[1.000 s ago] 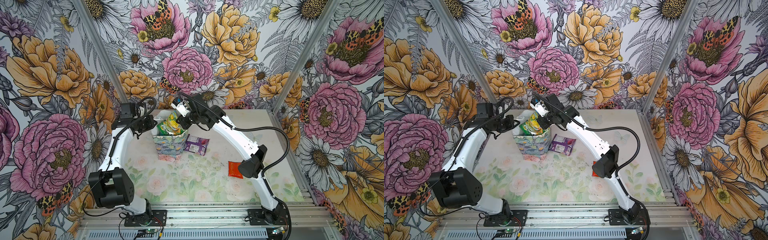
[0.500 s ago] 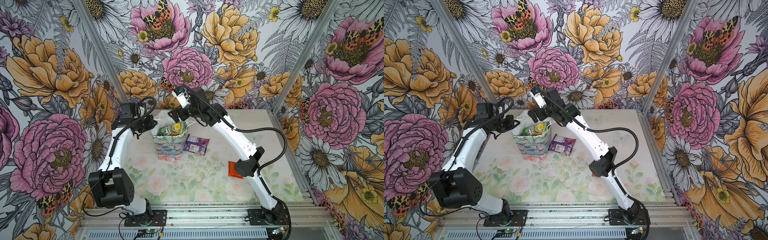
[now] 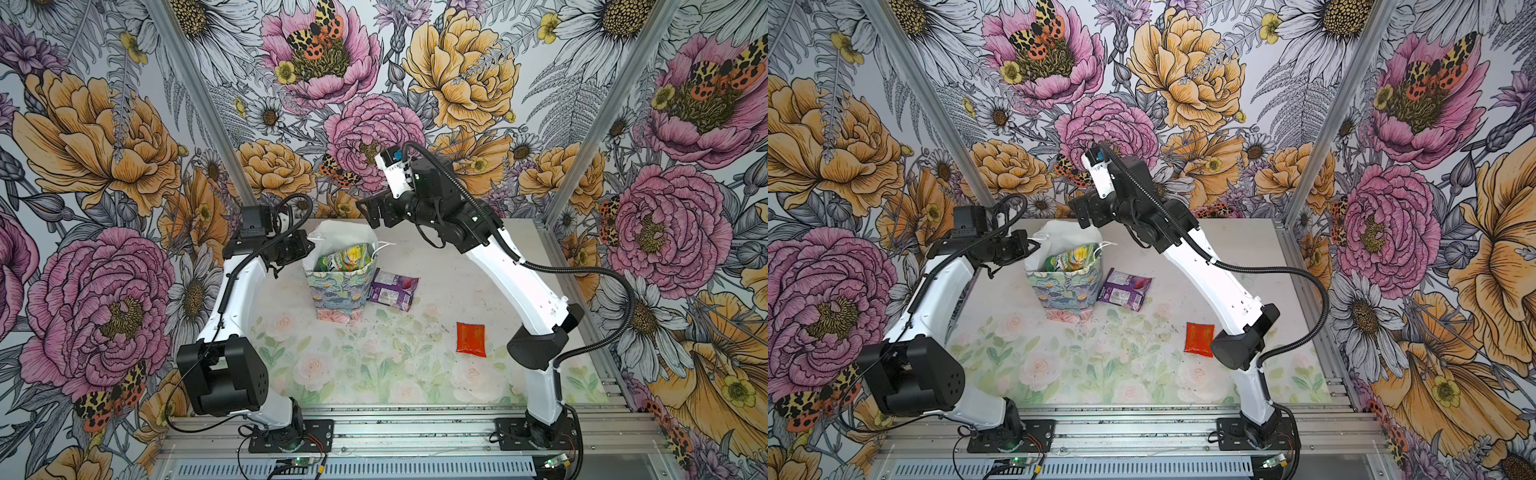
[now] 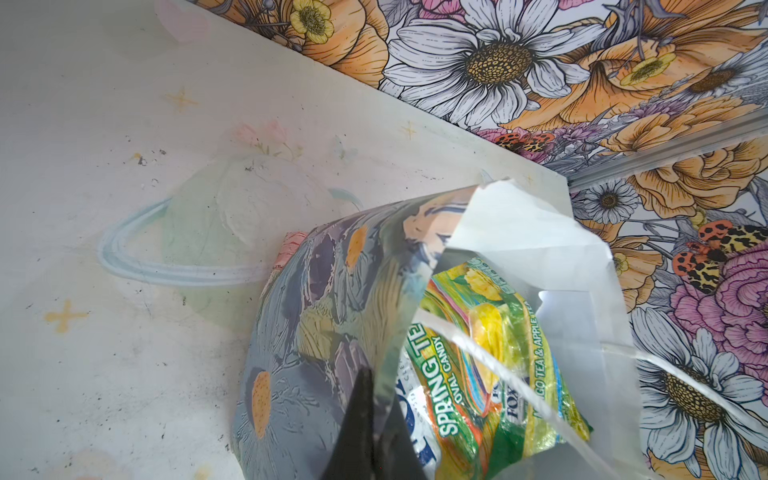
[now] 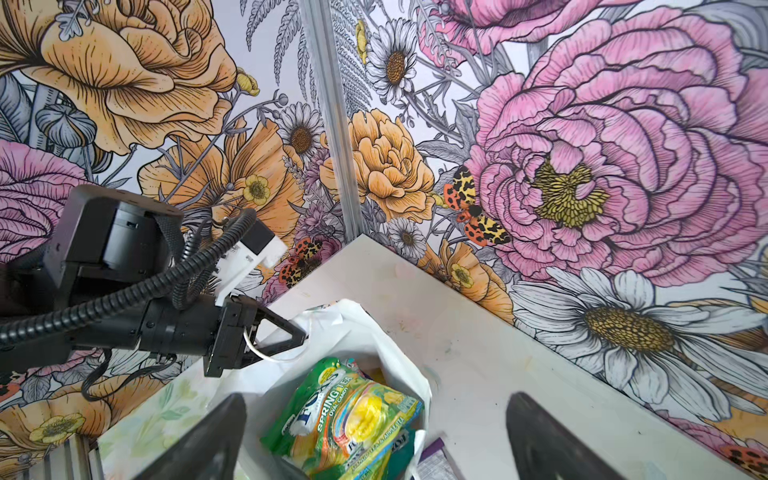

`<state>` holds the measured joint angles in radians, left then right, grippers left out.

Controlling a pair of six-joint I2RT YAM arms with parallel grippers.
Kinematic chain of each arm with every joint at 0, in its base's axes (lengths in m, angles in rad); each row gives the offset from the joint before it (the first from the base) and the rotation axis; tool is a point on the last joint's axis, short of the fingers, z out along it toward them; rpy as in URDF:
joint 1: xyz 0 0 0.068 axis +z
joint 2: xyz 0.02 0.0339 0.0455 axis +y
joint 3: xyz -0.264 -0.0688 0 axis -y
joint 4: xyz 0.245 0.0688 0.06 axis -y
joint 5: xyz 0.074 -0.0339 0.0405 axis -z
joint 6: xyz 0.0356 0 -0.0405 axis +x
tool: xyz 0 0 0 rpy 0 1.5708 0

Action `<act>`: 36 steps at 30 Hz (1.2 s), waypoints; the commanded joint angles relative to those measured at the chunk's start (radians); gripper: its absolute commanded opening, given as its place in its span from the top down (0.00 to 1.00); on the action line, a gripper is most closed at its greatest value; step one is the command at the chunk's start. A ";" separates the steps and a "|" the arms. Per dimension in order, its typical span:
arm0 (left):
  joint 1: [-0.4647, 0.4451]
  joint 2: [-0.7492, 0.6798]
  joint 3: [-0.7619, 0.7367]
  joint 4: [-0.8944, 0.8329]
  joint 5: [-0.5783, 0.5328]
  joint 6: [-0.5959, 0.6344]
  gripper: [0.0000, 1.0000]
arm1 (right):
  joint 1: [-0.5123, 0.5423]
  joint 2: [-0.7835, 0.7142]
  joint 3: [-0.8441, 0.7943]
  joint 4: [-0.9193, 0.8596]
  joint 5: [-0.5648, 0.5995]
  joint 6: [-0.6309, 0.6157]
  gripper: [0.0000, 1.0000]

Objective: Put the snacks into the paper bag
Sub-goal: 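Withdraw the right gripper and move it toward the purple packet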

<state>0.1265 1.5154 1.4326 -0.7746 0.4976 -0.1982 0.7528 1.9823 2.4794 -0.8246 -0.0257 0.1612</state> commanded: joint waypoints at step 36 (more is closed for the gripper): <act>-0.020 -0.040 0.014 -0.022 0.012 0.017 1.00 | -0.265 -0.417 -1.471 0.730 -0.156 0.585 0.25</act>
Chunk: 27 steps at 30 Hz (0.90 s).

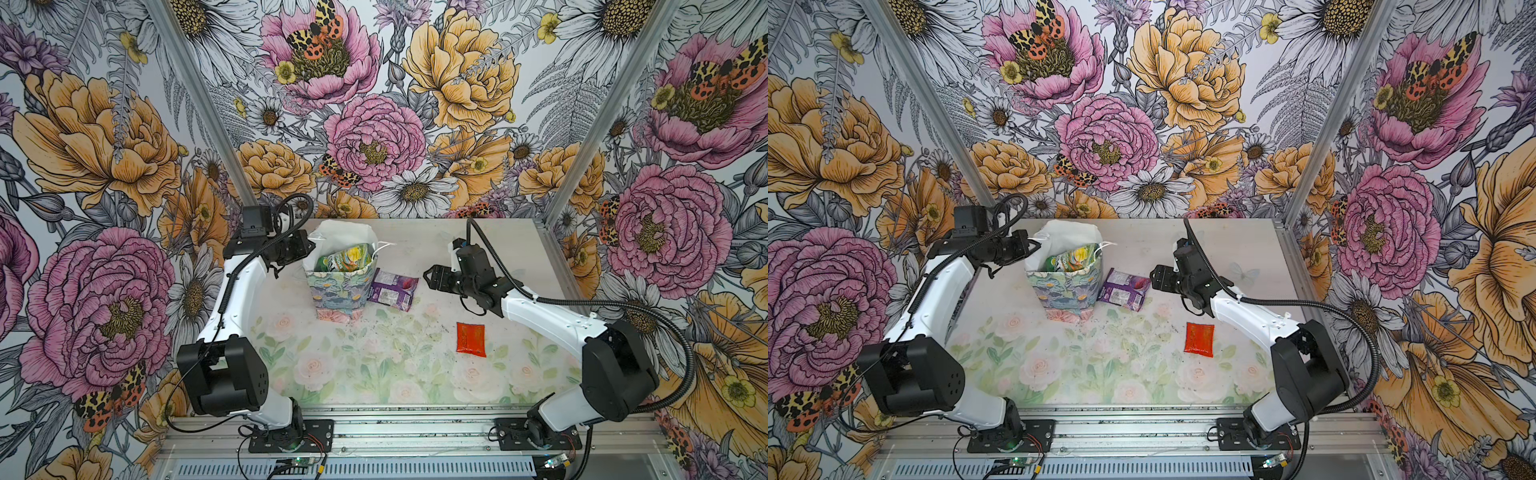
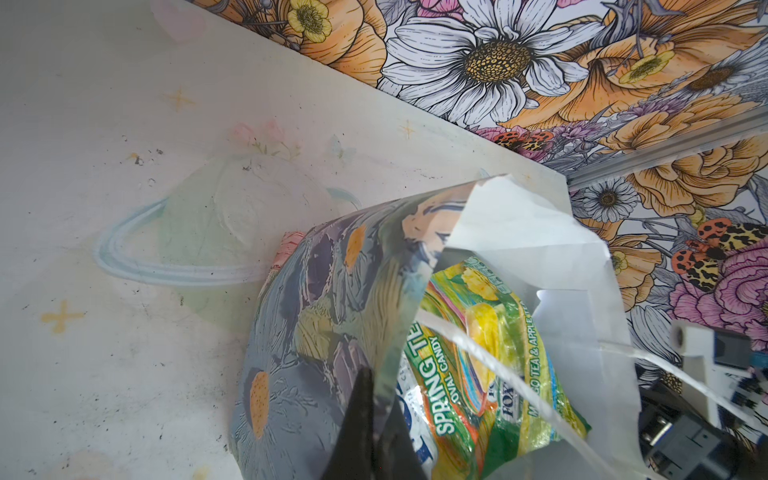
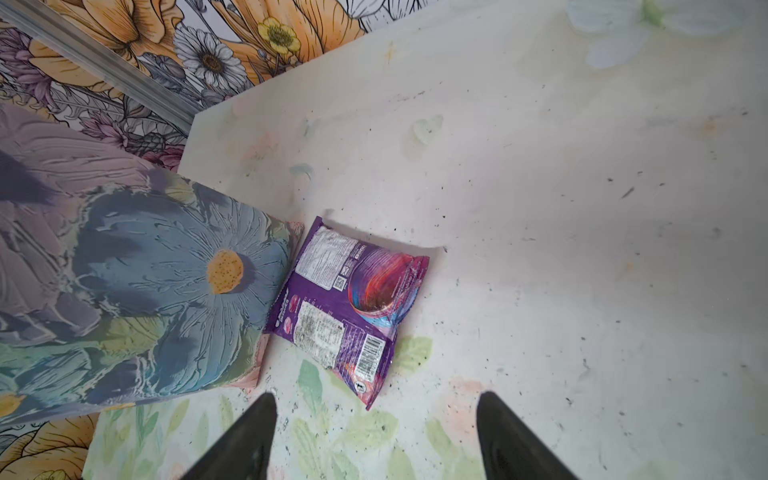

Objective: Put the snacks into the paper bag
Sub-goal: 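Withdraw the right gripper and move it toward the purple packet, then lower the right gripper onto the purple Fox's packet and grasp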

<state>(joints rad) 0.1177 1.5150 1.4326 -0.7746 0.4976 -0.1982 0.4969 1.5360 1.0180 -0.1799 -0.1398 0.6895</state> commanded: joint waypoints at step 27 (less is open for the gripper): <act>-0.012 -0.037 0.012 -0.022 -0.008 0.022 1.00 | 0.035 0.369 0.075 0.249 -0.103 0.180 0.43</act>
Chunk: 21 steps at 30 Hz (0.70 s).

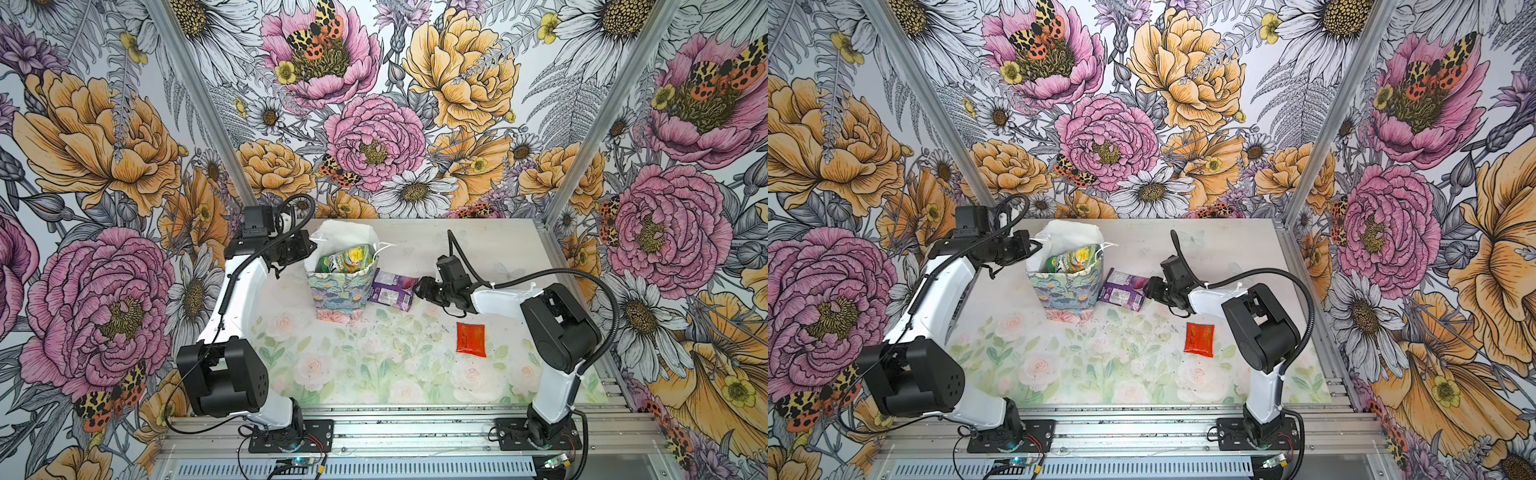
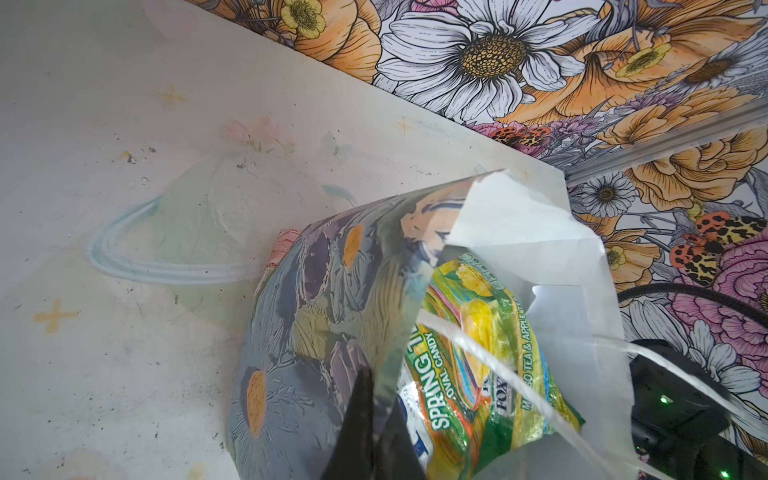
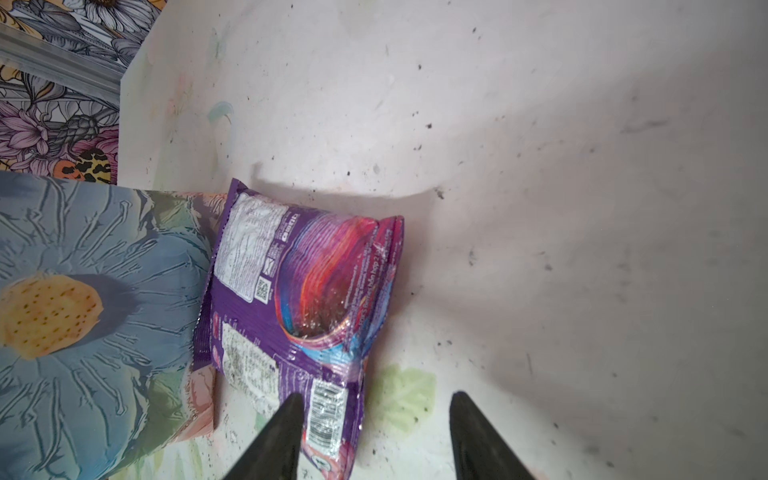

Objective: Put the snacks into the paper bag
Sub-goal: 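Lower the right gripper onto the purple Fox's packet and grasp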

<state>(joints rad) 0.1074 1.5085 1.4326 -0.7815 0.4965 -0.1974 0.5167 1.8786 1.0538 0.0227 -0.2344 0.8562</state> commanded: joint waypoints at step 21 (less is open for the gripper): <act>0.005 -0.033 0.014 -0.016 0.002 0.021 1.00 | 0.055 0.180 0.144 0.110 -0.042 0.075 0.60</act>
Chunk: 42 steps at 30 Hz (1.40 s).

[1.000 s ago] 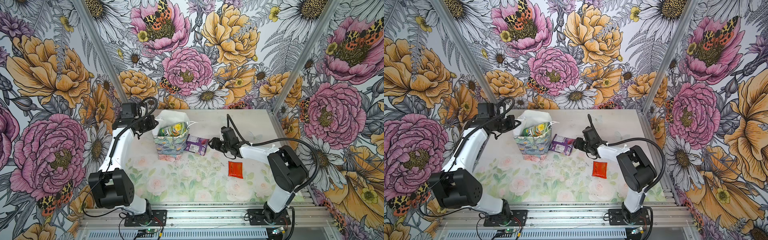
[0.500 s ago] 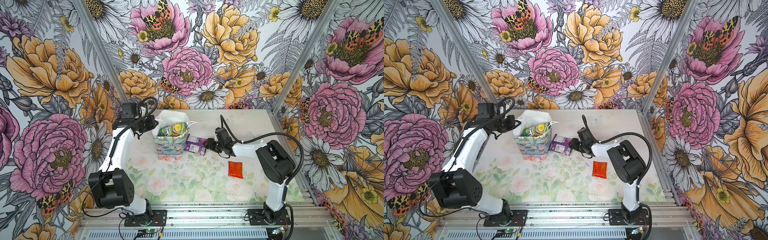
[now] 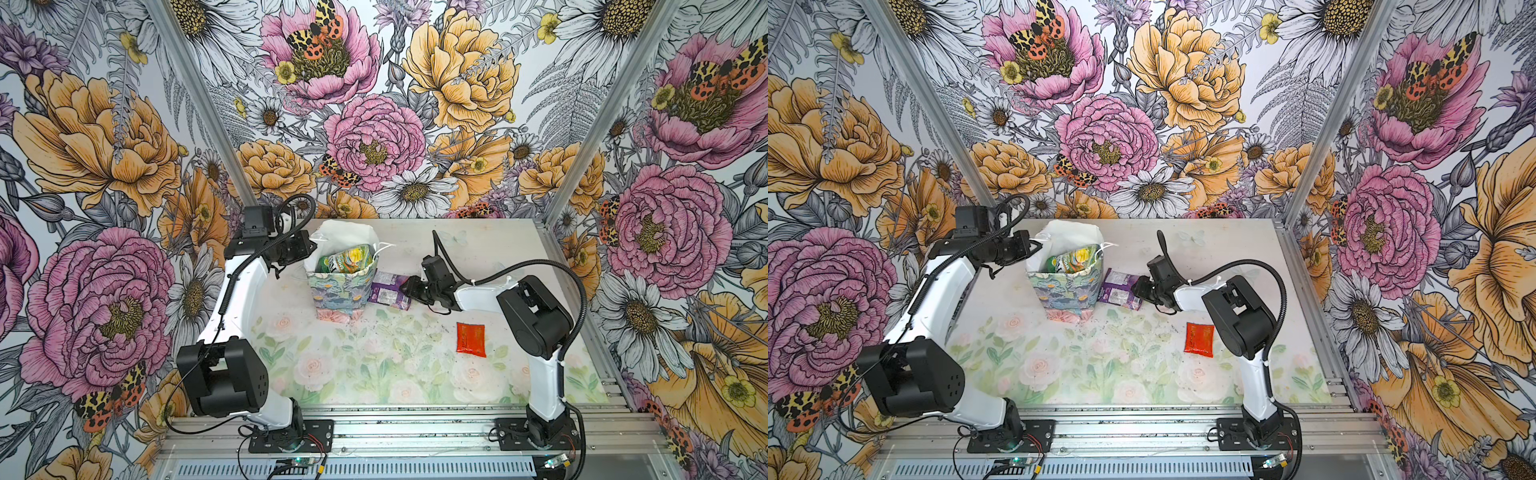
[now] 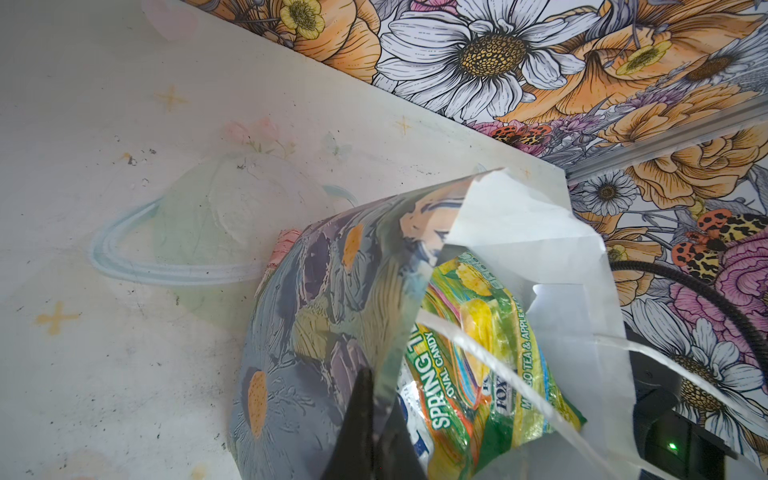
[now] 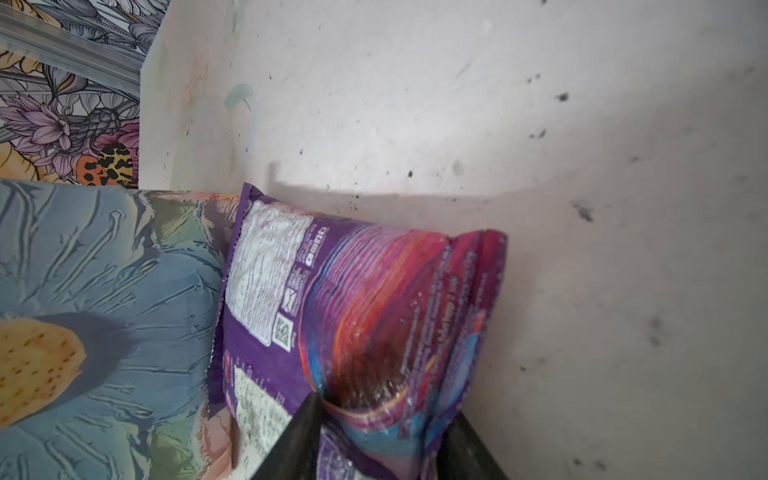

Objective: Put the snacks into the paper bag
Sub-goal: 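Lower the right gripper onto the purple Fox's packet and grasp, then lift the purple packet with the right gripper up toward the bag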

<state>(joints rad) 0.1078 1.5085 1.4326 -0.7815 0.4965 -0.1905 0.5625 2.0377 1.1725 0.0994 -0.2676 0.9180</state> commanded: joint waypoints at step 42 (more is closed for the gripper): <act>0.008 -0.024 0.014 -0.016 0.014 0.010 1.00 | -0.019 -0.453 0.086 -0.279 0.190 -0.301 1.00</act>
<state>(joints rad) 0.1089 1.5085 1.4326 -0.7818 0.4965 -0.1905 0.5484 1.6547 1.1946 -0.1795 -0.1196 0.6773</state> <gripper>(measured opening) 0.043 0.043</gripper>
